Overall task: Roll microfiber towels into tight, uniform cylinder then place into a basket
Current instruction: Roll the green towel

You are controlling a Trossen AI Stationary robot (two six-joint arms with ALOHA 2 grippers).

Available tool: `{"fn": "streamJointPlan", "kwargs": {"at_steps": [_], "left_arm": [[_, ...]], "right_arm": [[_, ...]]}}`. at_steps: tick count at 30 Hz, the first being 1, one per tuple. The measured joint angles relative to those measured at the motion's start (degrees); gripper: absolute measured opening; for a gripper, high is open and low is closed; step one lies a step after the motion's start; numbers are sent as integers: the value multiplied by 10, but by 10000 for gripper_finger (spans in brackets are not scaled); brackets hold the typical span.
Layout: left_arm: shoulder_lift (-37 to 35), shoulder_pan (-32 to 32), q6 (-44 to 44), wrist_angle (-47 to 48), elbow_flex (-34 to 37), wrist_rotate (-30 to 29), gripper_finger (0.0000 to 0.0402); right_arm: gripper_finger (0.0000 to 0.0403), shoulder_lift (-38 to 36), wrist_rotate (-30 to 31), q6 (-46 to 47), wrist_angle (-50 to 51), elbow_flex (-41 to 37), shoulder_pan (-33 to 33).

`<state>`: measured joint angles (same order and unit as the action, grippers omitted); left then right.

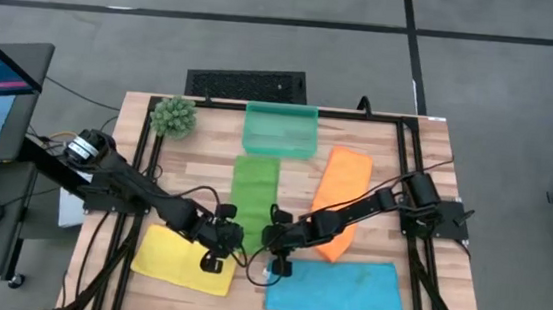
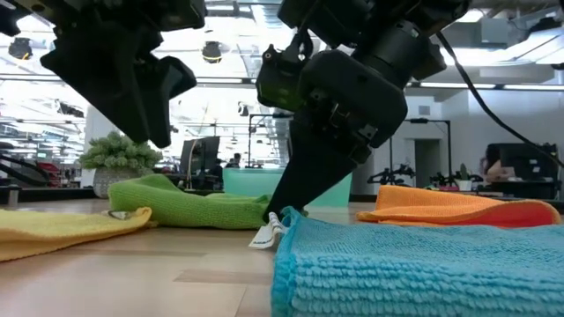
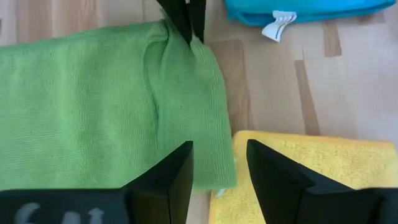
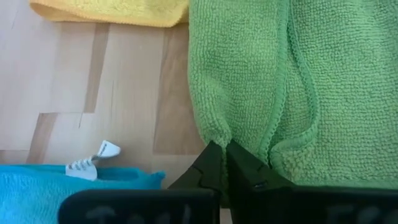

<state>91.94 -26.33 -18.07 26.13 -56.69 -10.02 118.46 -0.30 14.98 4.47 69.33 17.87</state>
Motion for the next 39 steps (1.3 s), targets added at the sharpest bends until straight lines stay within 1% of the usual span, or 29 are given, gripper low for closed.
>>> {"fn": "streamJointPlan", "kwargs": {"at_steps": [3, 9, 10, 12, 14, 16, 21, 24, 27, 34, 39], "left_arm": [[0, -2, -1, -25, 14, 6, 143], [13, -1, 9, -24, 17, 1, 143], [19, -2, 11, -17, 18, 1, 143], [37, -3, 13, -34, 17, 7, 143], [54, -3, 13, -35, 17, 23, 143], [71, -5, 0, -36, 15, 28, 143], [79, -12, -21, -39, 13, -9, 143], [77, -11, -24, -36, 13, -18, 142], [77, -11, -25, -23, 13, -19, 130], [76, -11, -21, -12, 13, -12, 79], [76, -11, -19, -12, 13, -12, 52]], "right_arm": [[30, 1, -1, -3, 4, 6, -4], [24, 0, -3, -3, 17, 9, -10], [24, 0, -3, -3, 20, 9, -10], [25, 0, -3, -3, 23, 9, -10], [27, 0, 1, -1, 21, 9, -10], [27, 0, 1, 0, 22, 10, -8], [24, 0, 3, 0, 24, 10, -4], [25, 0, 4, 0, 26, 10, -3], [27, 0, 4, 0, 26, 10, -3], [24, -1, 3, 1, 27, 10, -3], [27, -1, 2, 1, 27, 10, -3]]}}
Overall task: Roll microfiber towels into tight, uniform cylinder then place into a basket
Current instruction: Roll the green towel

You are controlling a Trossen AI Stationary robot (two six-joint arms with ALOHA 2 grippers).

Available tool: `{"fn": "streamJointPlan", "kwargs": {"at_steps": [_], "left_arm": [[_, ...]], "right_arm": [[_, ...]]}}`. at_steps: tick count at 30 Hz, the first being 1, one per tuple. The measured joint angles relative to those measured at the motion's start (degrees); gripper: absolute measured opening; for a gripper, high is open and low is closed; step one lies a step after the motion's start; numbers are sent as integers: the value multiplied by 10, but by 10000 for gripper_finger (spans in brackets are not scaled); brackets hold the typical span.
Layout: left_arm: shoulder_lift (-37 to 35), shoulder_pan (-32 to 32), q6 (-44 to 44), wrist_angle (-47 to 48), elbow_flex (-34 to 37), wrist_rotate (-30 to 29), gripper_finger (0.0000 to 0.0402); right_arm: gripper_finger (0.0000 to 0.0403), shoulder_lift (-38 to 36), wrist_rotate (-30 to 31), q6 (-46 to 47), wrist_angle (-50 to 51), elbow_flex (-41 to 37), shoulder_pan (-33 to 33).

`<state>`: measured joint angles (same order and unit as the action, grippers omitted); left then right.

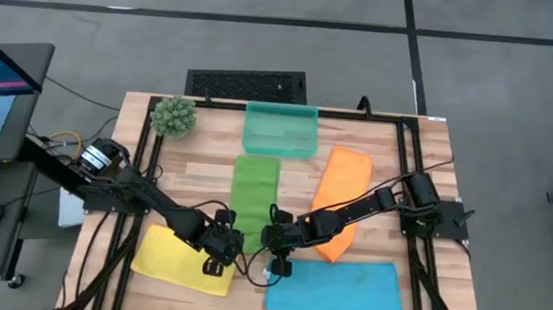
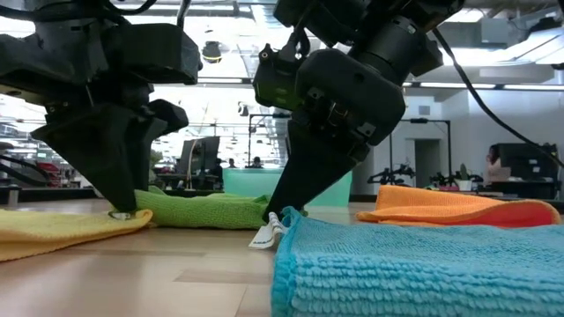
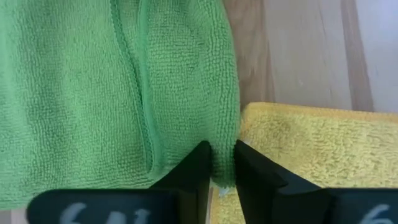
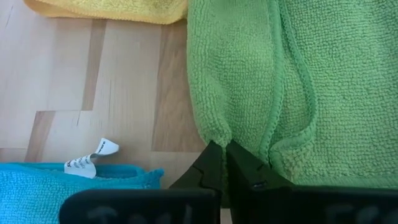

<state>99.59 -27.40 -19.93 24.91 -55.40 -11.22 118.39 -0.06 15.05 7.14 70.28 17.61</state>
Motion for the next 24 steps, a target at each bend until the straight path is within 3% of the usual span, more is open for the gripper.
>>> {"fn": "streamJointPlan", "kwargs": {"at_steps": [6, 14, 24], "left_arm": [[0, 0, -30, -4, 0, 15, 7], [0, 10, -102, -6, 0, 26, 3], [-4, 32, -127, -14, 0, 99, 2]], "right_arm": [[13, 0, -19, 1, 2, 0, -1], [11, 1, -86, 43, 8, 9, -5], [10, 0, -141, 105, 9, 13, -20]]}}
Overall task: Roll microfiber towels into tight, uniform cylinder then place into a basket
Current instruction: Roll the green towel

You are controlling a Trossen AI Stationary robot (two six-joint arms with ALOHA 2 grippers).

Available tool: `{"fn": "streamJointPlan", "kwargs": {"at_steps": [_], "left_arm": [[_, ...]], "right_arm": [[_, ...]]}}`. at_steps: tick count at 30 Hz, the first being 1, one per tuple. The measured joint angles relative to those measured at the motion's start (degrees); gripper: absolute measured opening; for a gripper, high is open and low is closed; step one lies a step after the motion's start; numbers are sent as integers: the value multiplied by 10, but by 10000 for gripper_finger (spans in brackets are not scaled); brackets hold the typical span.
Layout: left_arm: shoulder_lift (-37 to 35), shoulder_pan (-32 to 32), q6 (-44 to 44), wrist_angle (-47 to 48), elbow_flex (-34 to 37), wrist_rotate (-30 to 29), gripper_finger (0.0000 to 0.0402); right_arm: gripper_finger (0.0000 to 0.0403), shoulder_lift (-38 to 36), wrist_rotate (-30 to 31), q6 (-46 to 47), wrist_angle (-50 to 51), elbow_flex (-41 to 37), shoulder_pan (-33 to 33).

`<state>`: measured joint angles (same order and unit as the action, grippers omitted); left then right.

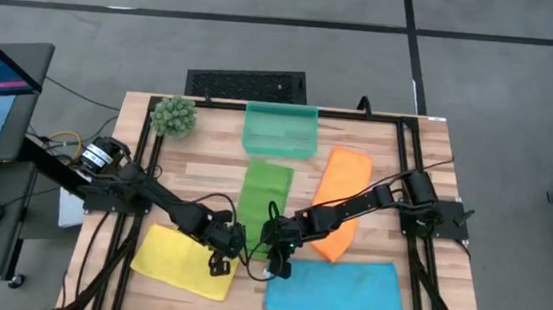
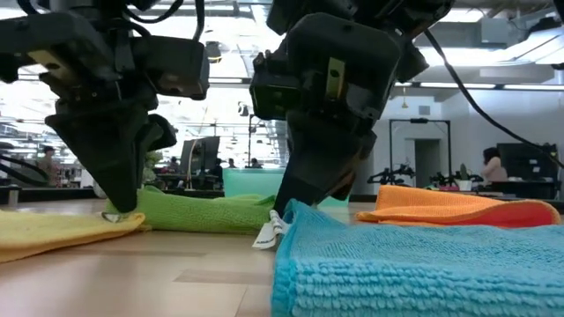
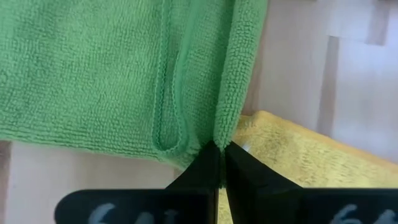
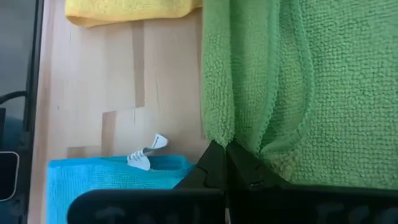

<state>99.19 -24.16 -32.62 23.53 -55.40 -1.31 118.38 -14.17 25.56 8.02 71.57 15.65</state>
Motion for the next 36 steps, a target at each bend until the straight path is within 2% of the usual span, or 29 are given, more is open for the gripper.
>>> {"fn": "streamJointPlan", "kwargs": {"at_steps": [3, 16, 23, 30, 36], "left_arm": [[-3, 6, 0, -8, 0, 13, 1], [-31, 44, -30, 24, 1, 2, 1], [-33, 61, -32, 41, 1, 4, 0], [-33, 73, -43, 61, 2, -16, 0], [-32, 73, -31, 62, 2, -34, 0]], "right_arm": [[10, -9, -1, 0, 6, 0, 0], [10, -21, 12, 0, 23, 1, -7], [10, -21, 37, 0, 33, 1, -15], [11, -35, 37, 10, 41, 2, -20], [9, -54, 63, 0, 53, 2, -23]]}}
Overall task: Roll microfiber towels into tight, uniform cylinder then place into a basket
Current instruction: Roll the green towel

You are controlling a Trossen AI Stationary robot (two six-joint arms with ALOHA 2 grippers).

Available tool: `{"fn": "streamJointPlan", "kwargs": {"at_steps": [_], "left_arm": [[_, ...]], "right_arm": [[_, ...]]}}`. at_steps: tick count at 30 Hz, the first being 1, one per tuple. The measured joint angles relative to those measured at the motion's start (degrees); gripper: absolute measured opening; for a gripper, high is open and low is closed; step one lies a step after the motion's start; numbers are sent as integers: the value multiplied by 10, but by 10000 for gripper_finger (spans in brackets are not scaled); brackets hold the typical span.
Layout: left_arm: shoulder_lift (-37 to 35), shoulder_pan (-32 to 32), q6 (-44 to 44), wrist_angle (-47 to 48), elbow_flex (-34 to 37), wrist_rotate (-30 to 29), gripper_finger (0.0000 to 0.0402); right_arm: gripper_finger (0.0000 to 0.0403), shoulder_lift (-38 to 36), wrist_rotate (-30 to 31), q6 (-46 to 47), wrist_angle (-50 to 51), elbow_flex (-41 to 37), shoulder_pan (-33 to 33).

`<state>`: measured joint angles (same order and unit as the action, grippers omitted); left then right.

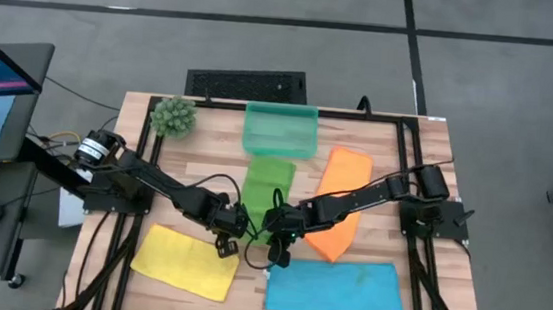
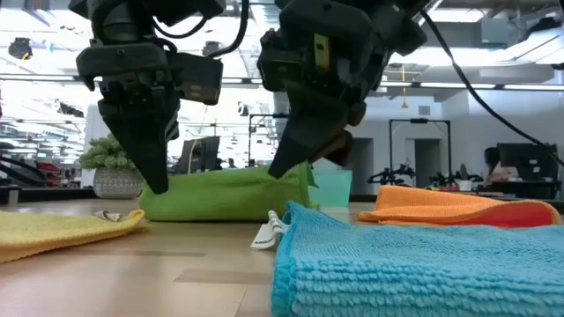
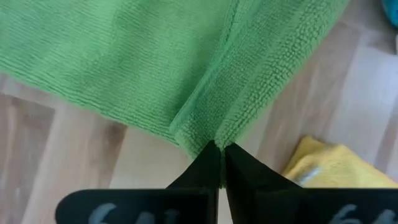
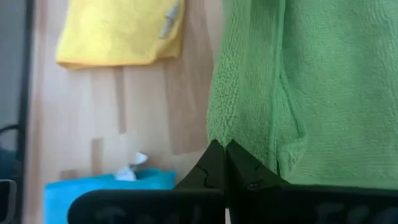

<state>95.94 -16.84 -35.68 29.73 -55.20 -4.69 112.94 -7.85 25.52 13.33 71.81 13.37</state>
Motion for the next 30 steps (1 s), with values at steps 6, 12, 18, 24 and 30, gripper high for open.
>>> {"fn": "streamJointPlan", "kwargs": {"at_steps": [6, 12, 18, 24, 30], "left_arm": [[0, 9, 1, 1, 0, -24, 0], [0, 18, -11, 1, 0, -25, 0], [9, 27, -27, 5, 0, -23, 0], [30, 32, -30, -8, -1, -18, 0], [34, 27, -36, -8, -2, -16, 0]], "right_arm": [[11, 18, 3, 1, 3, -1, -12], [9, 15, 7, 4, 4, -1, -12], [13, 18, 9, 3, 19, -1, -25], [10, 18, -3, -3, 27, -1, -35], [9, 14, -9, -1, 21, -1, -31]]}}
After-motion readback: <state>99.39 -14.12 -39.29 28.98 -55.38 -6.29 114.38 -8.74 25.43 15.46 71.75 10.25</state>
